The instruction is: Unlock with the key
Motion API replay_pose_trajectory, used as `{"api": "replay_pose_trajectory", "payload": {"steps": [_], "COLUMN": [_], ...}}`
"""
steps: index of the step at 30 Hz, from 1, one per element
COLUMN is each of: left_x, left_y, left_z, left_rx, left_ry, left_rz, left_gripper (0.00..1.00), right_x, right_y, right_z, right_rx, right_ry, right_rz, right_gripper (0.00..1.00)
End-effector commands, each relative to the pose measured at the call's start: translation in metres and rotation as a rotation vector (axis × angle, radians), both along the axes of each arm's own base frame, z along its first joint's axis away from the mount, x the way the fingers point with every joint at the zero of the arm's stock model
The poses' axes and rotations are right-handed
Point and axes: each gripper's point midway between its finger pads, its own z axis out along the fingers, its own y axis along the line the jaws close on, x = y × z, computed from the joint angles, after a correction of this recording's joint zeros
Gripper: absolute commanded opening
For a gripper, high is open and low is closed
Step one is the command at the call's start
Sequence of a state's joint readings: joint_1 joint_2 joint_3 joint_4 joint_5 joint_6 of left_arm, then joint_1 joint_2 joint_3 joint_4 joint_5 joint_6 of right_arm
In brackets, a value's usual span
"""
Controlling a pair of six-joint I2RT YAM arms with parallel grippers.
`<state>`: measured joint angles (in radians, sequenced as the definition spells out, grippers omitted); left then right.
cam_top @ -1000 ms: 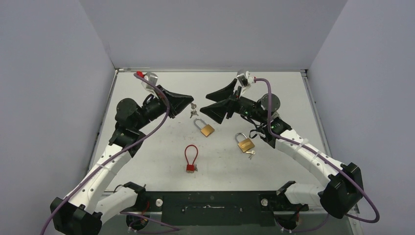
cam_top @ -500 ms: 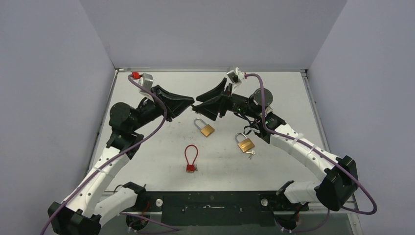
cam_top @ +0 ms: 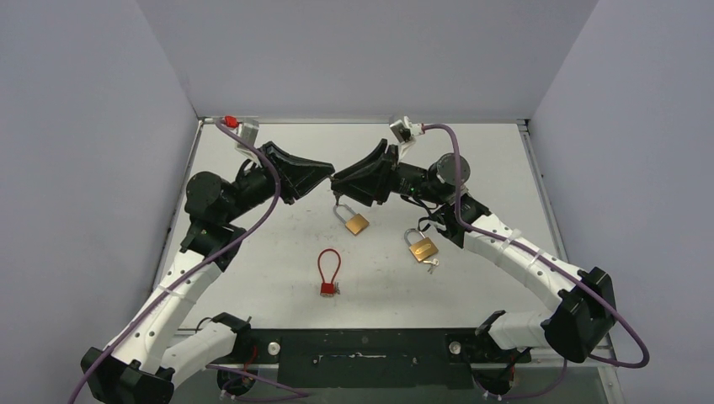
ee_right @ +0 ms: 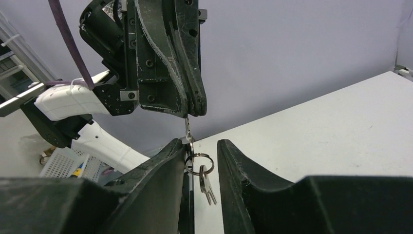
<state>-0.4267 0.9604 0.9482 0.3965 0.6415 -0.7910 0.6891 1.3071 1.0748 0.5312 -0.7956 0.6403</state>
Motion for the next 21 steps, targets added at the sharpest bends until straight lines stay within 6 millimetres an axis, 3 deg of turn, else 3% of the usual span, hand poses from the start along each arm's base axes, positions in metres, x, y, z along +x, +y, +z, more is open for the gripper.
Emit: {"api": "replay_pose_trajectory", "payload": {"steps": [1, 4, 6, 10, 15, 21], "left_x": [-0.0107, -0.0097, -0.0095, -0.0095, -0.0103, -0.0102], "left_y": [0.0009, 0.0005, 0.0006, 0.0006, 0.0006, 0.0014], "left_z": [0.0255, 0.0233, 0.0235, 0.0234, 0.0234, 0.0223], "left_rx": [-0.043, -0.04, -0.04, -0.039, -0.039, -0.038], "left_ry": [-0.035, -0.025, -0.024, -0.024, -0.026, -0.025], "left_rz": [-0.025, -0.026, -0.024, -0.024, -0.027, -0.02], "left_gripper": [0.0, 0.0, 0.0, 0.0, 0.0, 0.0], "right_x": [-0.0109, -0.0097, -0.009, -0.0079, -0.0078, -0.0057], "right_y": [-0.0049, -0.0061, -0.0064, -0.0064, -0.0073, -0.0064], "right_z": [0.026, 0.0274, 0.0277, 0.027, 0.0285, 0.0243], "right_rx": [0.091, 0.109, 0.118, 0.124, 0.137, 0.131], "right_ry": [-0.042, -0.028, -0.019, -0.003, -0.002, 0.005], "right_rz": [0.024, 0.015, 0.01, 0.006, 0.007, 0.001], "right_gripper": [0.35, 0.47, 0.46, 0.3, 0.02, 0.0]}}
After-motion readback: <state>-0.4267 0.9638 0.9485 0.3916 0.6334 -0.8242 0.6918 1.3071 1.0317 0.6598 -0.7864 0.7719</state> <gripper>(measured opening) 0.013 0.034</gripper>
